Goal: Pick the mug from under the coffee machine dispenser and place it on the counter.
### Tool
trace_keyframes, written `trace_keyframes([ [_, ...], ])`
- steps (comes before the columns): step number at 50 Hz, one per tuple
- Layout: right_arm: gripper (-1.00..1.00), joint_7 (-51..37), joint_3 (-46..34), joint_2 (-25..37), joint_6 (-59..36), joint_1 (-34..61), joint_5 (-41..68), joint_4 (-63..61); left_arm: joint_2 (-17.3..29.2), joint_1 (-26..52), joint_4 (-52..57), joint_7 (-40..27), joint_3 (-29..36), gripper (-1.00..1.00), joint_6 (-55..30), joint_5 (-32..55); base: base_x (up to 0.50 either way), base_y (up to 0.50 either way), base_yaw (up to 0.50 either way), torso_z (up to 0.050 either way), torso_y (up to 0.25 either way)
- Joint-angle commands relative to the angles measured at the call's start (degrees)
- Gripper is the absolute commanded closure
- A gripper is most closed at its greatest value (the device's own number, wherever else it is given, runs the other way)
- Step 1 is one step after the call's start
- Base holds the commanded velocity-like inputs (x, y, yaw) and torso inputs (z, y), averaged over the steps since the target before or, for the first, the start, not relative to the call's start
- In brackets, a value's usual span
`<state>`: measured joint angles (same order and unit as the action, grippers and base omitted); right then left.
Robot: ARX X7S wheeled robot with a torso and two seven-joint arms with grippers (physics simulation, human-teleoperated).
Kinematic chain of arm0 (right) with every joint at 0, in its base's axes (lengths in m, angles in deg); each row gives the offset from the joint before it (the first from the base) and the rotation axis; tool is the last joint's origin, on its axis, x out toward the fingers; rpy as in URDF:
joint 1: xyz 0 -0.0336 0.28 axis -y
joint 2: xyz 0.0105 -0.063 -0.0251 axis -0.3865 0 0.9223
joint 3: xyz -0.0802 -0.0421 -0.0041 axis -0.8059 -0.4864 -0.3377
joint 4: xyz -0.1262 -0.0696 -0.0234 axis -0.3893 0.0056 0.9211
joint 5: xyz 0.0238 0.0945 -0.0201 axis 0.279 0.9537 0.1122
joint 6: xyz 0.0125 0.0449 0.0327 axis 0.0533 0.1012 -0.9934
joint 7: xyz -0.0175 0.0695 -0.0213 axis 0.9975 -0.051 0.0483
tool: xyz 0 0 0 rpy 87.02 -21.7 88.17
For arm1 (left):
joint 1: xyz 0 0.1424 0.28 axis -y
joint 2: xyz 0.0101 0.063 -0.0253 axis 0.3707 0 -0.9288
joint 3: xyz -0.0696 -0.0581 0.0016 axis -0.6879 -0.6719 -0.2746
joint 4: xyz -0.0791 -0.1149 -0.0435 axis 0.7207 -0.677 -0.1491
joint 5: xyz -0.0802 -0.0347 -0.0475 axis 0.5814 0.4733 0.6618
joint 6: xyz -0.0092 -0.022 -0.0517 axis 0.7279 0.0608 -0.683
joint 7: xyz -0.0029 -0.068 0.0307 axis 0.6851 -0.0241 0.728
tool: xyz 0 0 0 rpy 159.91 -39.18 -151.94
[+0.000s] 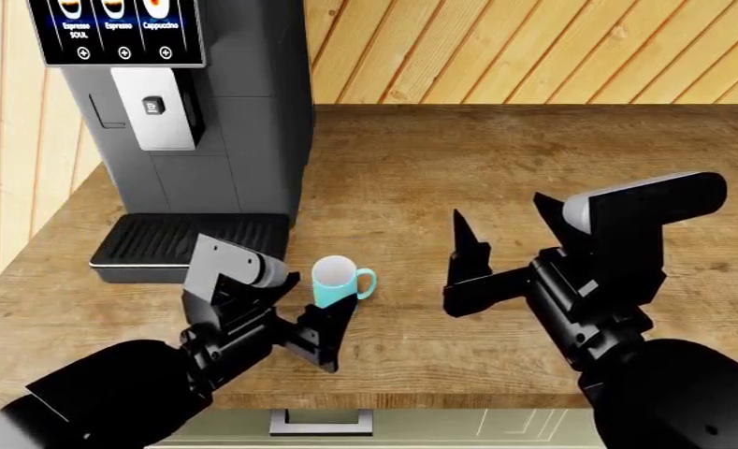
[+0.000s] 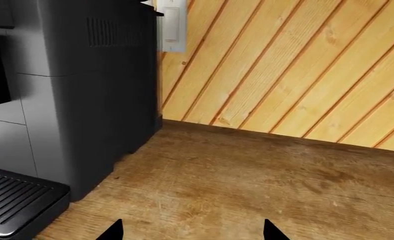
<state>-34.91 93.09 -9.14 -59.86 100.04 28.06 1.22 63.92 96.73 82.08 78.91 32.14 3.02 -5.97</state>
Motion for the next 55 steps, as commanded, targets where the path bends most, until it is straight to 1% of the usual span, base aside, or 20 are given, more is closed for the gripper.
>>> trace_keyframes([
  [1, -1.0, -0.2, -0.5, 0.1, 0.8, -0.3, 0.2, 0.1, 0.8, -0.6, 2.8, -1.1, -0.8, -1.0, -0.3, 1.0, 0.0, 0.0, 0.0, 0.0, 0.0],
  [14, -1.0, -0.8, 0.4, 0.6, 1.2, -0.8, 0.9, -0.4, 1.3, -1.3, 7.6, -3.5, -3.5, -1.0, -1.9, 4.7, 0.0, 0.0, 0.0, 0.0, 0.0],
  [17, -1.0, -0.8, 0.9, 0.6, 1.4, -1.1, 1.4, -0.7, 1.1, -1.3, 8.7, -4.2, -5.1, -1.0, -3.1, 7.4, 0.0, 0.0, 0.0, 0.0, 0.0],
  [23, -1.0, -1.2, 1.7, 0.8, 1.2, -1.3, 2.3, -1.4, 1.2, -1.1, 10.4, -5.7, -6.2, -1.0, -4.1, 9.4, 0.0, 0.0, 0.0, 0.0, 0.0],
  [38, -1.0, -1.6, 3.3, 2.1, 1.2, -2.8, 4.6, -4.2, 0.8, -1.1, 16.7, -12.0, -12.2, -1.0, -7.2, 19.0, 0.0, 0.0, 0.0, 0.0, 0.0],
  [43, -1.0, -1.6, 3.5, 2.4, 1.5, -3.7, 5.2, -4.9, 1.0, -1.6, 18.4, -13.8, -13.4, -1.0, -7.3, 20.7, 0.0, 0.0, 0.0, 0.0, 0.0],
  [55, -1.0, 0.0, 4.7, 4.0, 4.7, -8.2, 5.7, -7.7, 2.1, -3.9, 23.8, -17.6, -18.6, -1.0, -5.5, 25.9, 0.0, 0.0, 0.0, 0.0, 0.0],
])
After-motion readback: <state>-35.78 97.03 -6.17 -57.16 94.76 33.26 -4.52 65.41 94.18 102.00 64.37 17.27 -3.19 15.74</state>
